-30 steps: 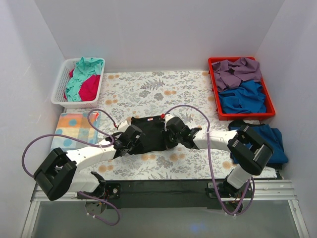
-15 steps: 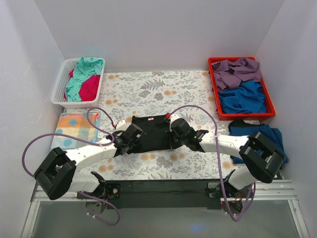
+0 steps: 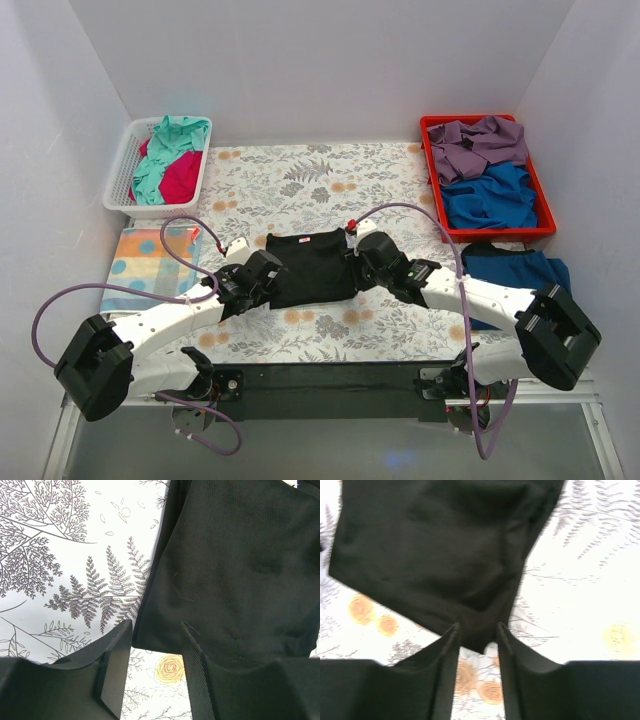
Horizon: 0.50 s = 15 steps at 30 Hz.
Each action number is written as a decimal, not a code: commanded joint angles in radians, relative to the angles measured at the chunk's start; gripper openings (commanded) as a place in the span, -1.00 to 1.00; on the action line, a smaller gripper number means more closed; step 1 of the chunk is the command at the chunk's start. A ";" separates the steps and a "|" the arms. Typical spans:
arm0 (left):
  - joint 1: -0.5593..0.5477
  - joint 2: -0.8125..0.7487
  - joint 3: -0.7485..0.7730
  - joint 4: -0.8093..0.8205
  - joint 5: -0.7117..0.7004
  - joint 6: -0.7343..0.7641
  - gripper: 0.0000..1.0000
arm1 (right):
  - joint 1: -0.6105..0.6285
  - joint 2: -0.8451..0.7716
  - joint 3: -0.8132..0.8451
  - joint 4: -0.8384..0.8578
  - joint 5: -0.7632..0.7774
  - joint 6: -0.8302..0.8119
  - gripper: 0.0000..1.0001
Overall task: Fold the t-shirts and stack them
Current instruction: Fold the long partially folded tshirt into a neat square, then put the neatly folded tshirt into the corner of the board with the right arm
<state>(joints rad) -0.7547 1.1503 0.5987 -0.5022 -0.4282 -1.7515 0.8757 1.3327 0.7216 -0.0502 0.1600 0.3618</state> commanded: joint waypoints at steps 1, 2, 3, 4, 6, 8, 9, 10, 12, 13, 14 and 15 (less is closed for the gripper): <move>0.005 -0.012 0.006 -0.010 -0.040 0.007 -0.15 | -0.113 -0.001 0.013 -0.001 -0.037 -0.058 -0.07; 0.005 -0.014 0.007 -0.009 -0.040 0.007 -0.14 | -0.135 0.005 0.006 0.021 -0.084 -0.064 -0.03; 0.005 -0.014 0.009 -0.009 -0.041 0.007 -0.14 | -0.153 0.020 0.004 0.033 -0.111 -0.073 0.12; 0.005 -0.014 0.009 -0.007 -0.040 0.007 -0.13 | -0.187 0.028 0.002 0.041 -0.137 -0.096 0.16; 0.005 -0.014 0.009 -0.006 -0.046 0.009 -0.12 | -0.213 0.061 0.006 0.102 -0.235 -0.125 0.24; 0.006 -0.012 0.007 -0.012 -0.055 -0.002 -0.08 | -0.239 0.089 0.021 0.116 -0.343 -0.164 0.24; 0.009 -0.009 0.007 -0.019 -0.058 -0.012 -0.05 | -0.245 0.117 0.039 0.116 -0.365 -0.173 0.25; 0.018 -0.008 0.003 -0.028 -0.063 -0.028 0.03 | -0.254 0.125 0.041 0.124 -0.375 -0.173 0.26; 0.028 -0.006 -0.003 -0.030 -0.064 -0.040 0.06 | -0.276 0.149 0.035 0.173 -0.442 -0.169 0.29; 0.035 -0.006 -0.013 -0.027 -0.063 -0.045 0.08 | -0.305 0.160 0.032 0.191 -0.498 -0.161 0.31; 0.038 -0.008 -0.016 -0.022 -0.060 -0.045 0.08 | -0.317 0.169 0.027 0.208 -0.526 -0.149 0.32; 0.043 -0.011 -0.019 -0.022 -0.057 -0.043 0.08 | -0.329 0.189 0.024 0.225 -0.554 -0.141 0.35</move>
<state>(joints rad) -0.7311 1.1511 0.5964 -0.5152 -0.4473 -1.7729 0.5976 1.4910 0.7238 0.0532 -0.2131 0.2279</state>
